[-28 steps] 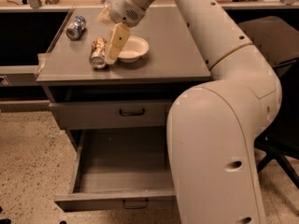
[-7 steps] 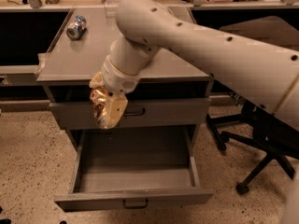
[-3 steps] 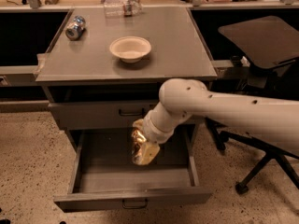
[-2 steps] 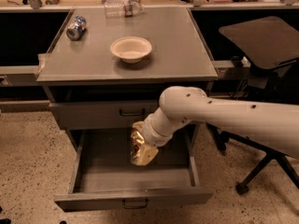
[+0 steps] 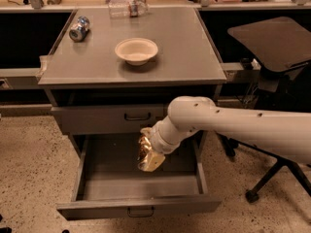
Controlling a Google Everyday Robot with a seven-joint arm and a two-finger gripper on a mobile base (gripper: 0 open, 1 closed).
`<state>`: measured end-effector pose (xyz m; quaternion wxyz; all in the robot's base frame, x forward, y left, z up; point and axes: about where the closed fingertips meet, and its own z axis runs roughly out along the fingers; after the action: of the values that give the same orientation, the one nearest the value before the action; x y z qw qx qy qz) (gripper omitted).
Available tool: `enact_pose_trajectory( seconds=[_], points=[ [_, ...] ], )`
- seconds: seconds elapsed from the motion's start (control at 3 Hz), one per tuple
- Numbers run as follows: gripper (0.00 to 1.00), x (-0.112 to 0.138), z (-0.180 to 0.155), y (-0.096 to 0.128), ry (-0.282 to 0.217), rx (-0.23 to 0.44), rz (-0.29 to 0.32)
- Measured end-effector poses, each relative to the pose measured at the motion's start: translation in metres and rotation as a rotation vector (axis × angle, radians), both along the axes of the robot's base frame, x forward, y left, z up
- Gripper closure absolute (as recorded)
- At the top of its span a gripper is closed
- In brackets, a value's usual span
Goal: Place orange can into middle drawer
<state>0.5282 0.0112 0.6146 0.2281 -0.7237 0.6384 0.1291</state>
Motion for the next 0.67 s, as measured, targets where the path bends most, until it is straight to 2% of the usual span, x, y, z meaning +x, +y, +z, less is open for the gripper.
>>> enact_pose_trajectory(
  seconds=[0.33, 0.67],
  points=[
    [1.00, 0.030, -0.053, -0.003, -0.037, 0.089, -0.037],
    [1.00, 0.046, -0.110, -0.010, -0.054, 0.164, 0.013]
  ],
)
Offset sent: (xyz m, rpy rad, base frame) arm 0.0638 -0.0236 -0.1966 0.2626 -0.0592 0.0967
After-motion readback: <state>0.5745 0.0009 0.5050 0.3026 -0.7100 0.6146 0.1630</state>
